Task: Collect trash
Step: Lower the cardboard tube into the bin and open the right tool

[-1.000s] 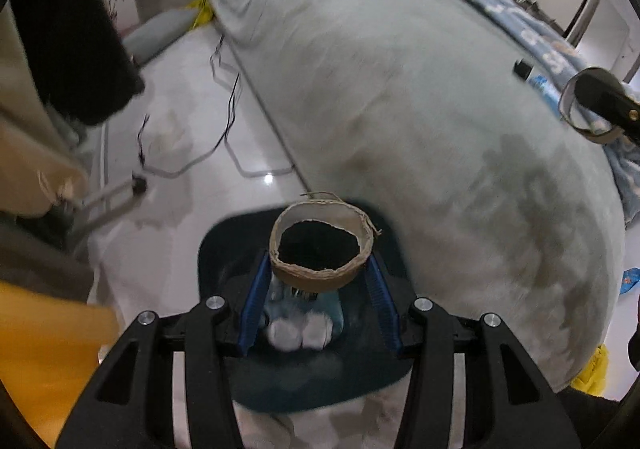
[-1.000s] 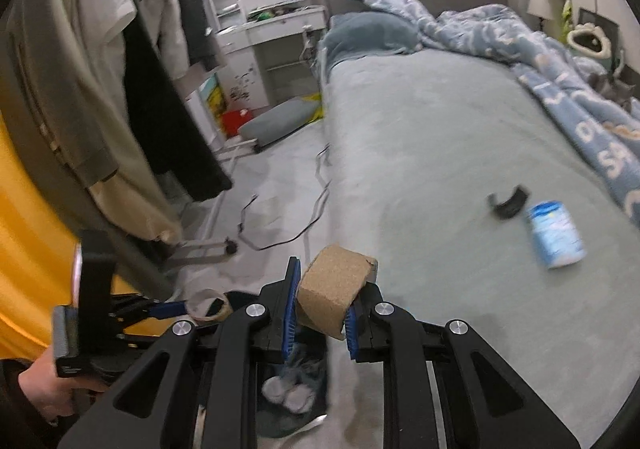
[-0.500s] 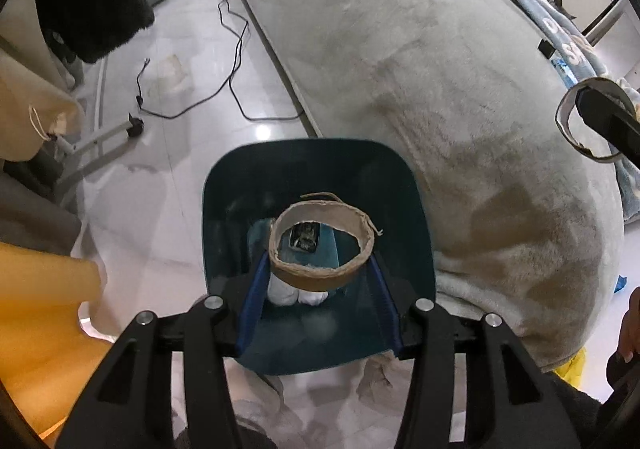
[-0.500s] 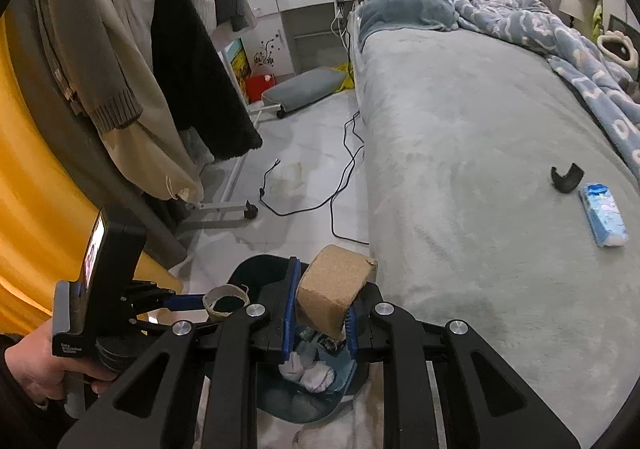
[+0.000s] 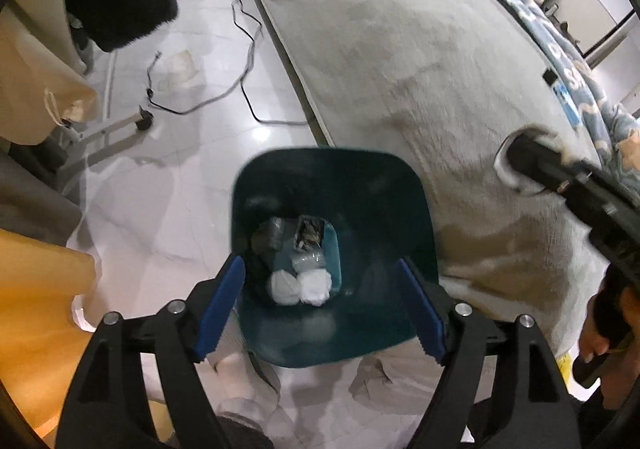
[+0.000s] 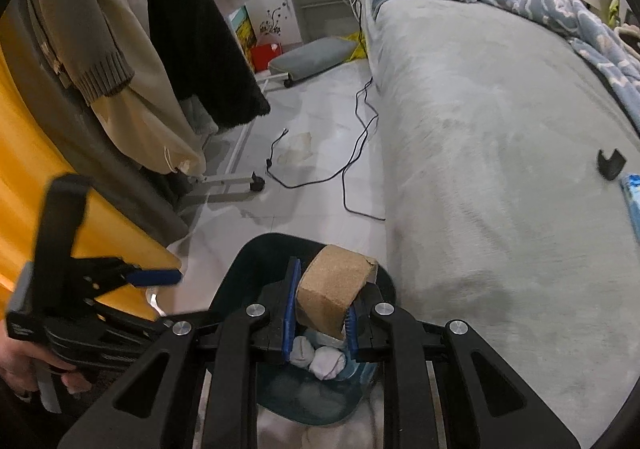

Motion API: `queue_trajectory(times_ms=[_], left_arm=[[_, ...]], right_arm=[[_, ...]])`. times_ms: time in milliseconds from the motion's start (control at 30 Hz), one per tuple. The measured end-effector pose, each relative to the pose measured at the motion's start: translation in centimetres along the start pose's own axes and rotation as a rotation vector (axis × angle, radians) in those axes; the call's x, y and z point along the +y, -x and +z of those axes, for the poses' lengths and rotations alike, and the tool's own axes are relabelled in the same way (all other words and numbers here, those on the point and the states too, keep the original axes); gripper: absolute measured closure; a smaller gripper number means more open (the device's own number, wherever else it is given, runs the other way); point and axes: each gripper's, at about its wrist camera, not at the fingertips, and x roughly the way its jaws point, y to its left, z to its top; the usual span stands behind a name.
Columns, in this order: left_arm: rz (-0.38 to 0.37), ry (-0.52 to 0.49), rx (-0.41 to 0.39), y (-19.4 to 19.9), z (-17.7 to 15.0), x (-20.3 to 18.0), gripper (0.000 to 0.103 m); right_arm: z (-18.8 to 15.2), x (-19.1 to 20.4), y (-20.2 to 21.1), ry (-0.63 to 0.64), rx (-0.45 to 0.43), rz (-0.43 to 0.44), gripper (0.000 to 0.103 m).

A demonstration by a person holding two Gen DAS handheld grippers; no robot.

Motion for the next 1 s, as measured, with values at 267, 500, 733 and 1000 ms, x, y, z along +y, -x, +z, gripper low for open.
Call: queue_trajectory(times_ms=[267,500,733,1000], left_arm=[[0.007,0.005,-0.061,1.7,0.6,1.5,0.022],[0.006,-0.028,-0.146,3.6,0.7,1.8,0.023],[-0.023,-0.076,-0.239,5.6,0.7,1.5,0.032],[-0.082,-0.095,-0.350,7.9,1.0,0.8,0.039]], right_arm=[[-0.4,1.0,-3.6,0.009,0.082,0.001,0.083],[-1.1,1.5,-6.4,0.001,0.153,0.009,0.083],[-2.3,2.3,-9.7,-0.001,0.254,0.032,0.083],[-4.0,3.2,-11.9,0.027,0.356,0.016,0.064]])
